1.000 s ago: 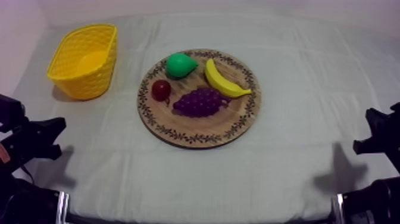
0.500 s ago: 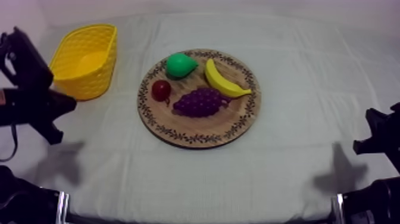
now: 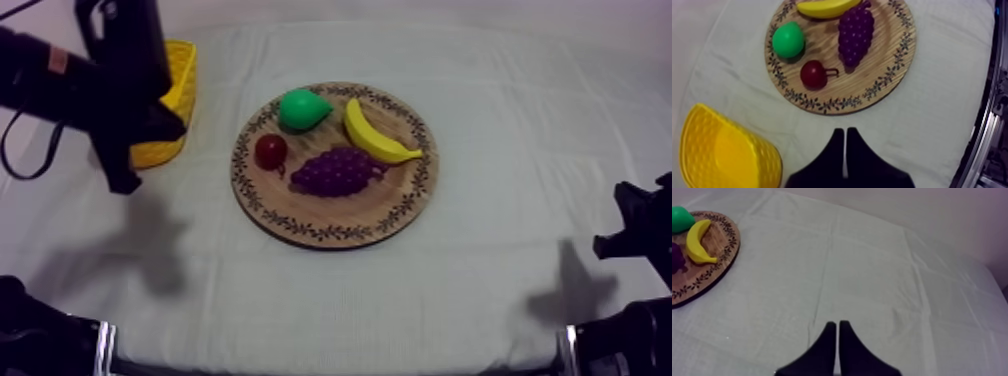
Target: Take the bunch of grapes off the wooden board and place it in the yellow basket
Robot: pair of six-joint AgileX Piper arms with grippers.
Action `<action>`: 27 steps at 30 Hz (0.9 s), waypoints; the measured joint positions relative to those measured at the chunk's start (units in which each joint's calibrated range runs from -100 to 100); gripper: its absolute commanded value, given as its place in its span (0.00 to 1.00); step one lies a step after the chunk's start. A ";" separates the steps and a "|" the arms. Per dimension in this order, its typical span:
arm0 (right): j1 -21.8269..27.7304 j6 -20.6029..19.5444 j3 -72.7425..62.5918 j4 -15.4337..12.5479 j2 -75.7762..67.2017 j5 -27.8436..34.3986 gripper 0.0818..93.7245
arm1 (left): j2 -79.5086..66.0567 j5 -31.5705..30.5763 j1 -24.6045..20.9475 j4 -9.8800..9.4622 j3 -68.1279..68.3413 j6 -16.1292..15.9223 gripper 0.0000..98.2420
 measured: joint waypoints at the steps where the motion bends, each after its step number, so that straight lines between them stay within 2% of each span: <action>1: 0.00 0.00 0.00 0.00 0.00 0.00 0.00 | 1.63 0.41 0.67 -0.35 -1.66 0.03 0.00; 11: 0.00 0.00 0.00 0.00 0.00 0.00 0.00 | 16.22 6.13 7.98 -5.23 -17.93 2.49 0.00; 18: 0.00 0.00 0.00 0.00 0.00 0.00 0.00 | 25.90 10.68 11.43 -7.71 -29.49 3.38 0.00; 27: 0.00 0.03 0.00 0.00 0.00 0.00 0.00 | 37.92 15.85 12.24 -8.64 -42.09 4.15 0.01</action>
